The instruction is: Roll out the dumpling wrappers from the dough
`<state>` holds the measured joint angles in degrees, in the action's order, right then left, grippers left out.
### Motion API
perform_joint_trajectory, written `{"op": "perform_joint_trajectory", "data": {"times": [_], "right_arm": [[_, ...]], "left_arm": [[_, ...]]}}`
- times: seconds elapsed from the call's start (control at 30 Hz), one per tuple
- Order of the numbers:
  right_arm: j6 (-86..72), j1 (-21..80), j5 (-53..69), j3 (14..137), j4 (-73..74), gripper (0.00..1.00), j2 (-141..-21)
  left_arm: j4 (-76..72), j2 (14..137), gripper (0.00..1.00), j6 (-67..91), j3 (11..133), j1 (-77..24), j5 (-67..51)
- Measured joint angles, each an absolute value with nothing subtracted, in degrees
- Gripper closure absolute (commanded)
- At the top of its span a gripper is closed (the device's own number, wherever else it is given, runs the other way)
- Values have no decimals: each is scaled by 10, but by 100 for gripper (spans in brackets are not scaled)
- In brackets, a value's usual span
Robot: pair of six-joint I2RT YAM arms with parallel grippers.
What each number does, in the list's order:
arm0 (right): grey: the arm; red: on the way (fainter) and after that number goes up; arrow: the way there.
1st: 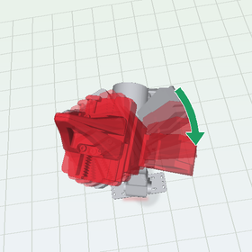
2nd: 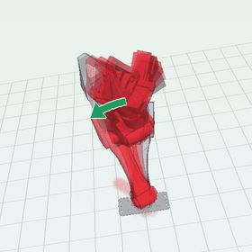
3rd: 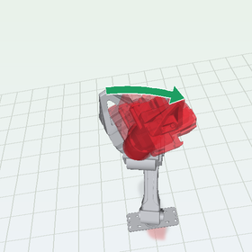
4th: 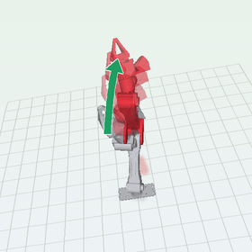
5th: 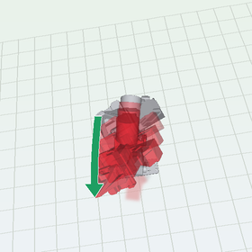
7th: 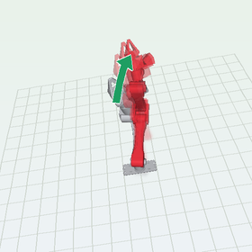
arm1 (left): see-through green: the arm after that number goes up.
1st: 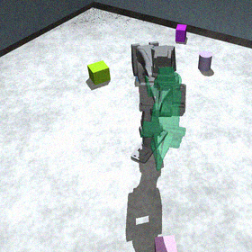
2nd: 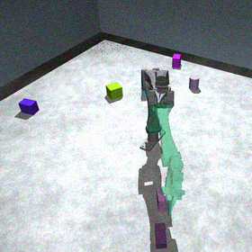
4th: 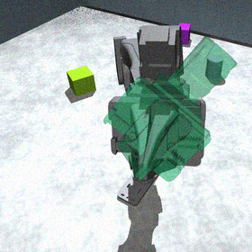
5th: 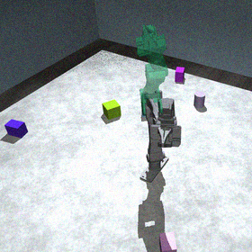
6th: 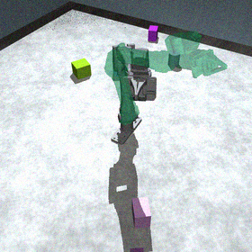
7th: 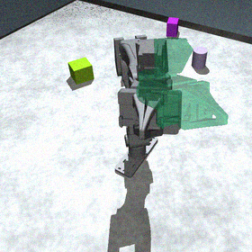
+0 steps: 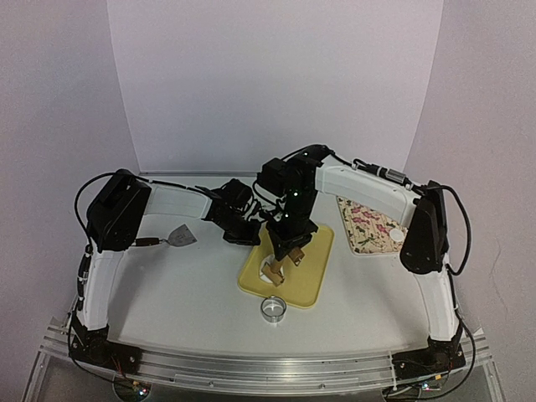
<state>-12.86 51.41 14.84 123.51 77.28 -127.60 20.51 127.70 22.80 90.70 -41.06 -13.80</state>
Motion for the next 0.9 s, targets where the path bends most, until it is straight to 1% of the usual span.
{"op": "perform_joint_trajectory", "data": {"times": [0.9], "right_arm": [[-120,515,153,1304,815,100,-1333]], "left_arm": [[189,1275,100,236,895,-408,-145]]}}
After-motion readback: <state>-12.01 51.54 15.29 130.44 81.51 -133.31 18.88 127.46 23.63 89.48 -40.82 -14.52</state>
